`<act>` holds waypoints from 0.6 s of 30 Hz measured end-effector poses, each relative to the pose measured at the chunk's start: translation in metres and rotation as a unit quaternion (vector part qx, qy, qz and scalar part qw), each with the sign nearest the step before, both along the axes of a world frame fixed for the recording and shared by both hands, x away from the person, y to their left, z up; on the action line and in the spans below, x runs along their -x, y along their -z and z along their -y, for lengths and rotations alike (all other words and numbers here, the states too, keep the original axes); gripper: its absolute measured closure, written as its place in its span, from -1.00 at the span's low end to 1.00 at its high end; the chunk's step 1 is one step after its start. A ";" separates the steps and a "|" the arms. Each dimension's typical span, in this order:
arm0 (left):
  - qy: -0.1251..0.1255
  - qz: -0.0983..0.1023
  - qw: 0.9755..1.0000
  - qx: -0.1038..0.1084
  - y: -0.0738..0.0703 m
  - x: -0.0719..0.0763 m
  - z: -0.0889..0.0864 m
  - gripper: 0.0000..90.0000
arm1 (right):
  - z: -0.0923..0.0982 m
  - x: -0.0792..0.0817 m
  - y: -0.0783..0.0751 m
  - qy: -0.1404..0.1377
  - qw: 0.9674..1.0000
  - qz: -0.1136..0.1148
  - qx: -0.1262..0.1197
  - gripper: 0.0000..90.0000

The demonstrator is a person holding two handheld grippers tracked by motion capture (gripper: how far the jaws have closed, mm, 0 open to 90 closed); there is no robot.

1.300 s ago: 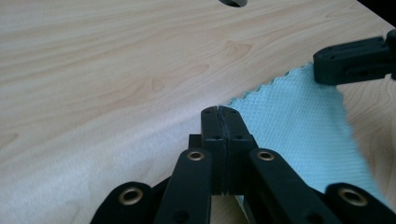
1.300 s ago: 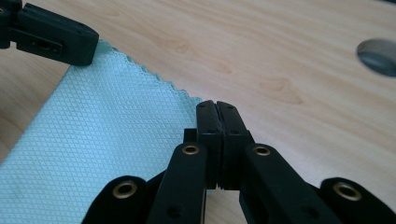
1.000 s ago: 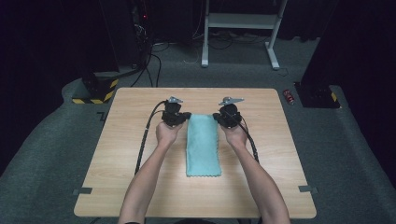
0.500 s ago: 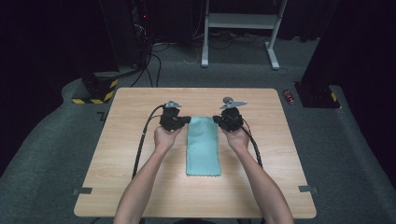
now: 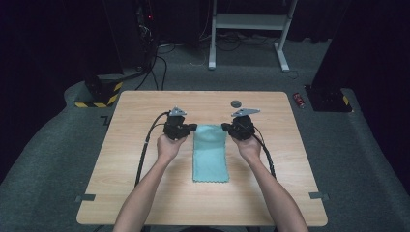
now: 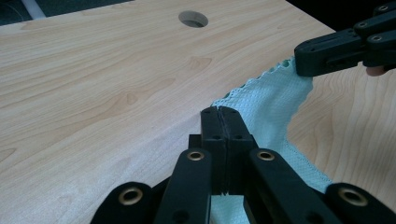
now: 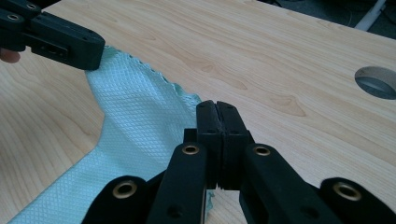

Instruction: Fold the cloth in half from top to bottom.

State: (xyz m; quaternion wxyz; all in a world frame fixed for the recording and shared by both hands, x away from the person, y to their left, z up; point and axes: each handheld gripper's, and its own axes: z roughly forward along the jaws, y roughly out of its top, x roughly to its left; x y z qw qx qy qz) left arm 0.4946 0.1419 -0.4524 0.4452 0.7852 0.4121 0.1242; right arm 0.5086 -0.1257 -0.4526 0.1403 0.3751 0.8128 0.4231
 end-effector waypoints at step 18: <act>0.014 0.014 1.000 0.004 -0.005 0.020 -0.002 0.99 | 0.005 0.014 -0.002 -0.021 1.000 0.005 -0.008 0.99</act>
